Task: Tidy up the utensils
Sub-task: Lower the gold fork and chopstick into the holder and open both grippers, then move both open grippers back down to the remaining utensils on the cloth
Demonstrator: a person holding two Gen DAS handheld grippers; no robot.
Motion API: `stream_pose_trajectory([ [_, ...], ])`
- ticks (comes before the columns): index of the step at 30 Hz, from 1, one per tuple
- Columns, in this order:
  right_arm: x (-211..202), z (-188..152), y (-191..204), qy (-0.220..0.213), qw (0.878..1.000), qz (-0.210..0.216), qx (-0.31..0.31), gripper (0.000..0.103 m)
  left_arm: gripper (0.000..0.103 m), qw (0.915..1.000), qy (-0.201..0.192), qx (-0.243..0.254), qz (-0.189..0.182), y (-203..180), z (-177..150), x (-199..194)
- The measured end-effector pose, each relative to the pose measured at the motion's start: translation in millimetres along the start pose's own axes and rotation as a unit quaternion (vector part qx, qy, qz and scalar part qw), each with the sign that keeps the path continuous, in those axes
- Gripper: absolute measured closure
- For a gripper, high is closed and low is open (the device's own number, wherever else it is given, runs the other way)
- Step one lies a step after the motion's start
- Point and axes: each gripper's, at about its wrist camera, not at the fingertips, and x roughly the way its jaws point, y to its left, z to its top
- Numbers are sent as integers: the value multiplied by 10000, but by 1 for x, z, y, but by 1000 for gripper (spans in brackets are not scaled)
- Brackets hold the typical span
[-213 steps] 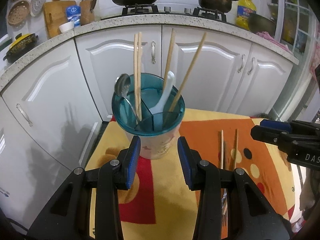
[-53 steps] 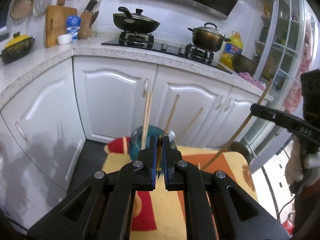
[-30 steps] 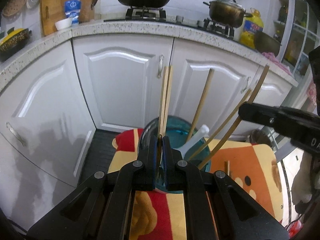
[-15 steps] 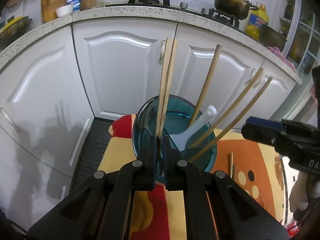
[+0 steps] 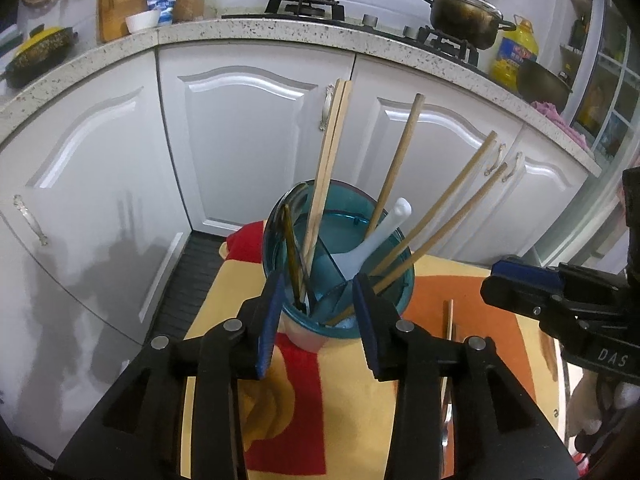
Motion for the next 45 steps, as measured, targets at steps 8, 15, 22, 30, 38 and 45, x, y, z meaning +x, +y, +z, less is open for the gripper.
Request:
stream_pose_trajectory([
  [8,-14,-11,4,-16,9996,-251,-105,73,66,9998,-129,94,152,-10,-14,-14],
  [15,-26,-24,-1,-34,9992,-410,-7,66,66,9995,-211,180,138,-25,-23,-24],
  [22,-37,-38,-7,-87,9984,-549,108,62,65,9994,-179,269,90,-39,-35,-28],
  [30,-48,-55,-22,-152,9962,-791,323,60,65,9991,-115,415,51,-55,-48,-27],
  [38,-49,-69,-37,-9,9948,-904,462,59,65,9986,3,528,28,-68,-59,-20],
  [45,-44,-80,-41,150,9941,-956,490,59,65,9982,97,592,56,-73,-67,-14],
])
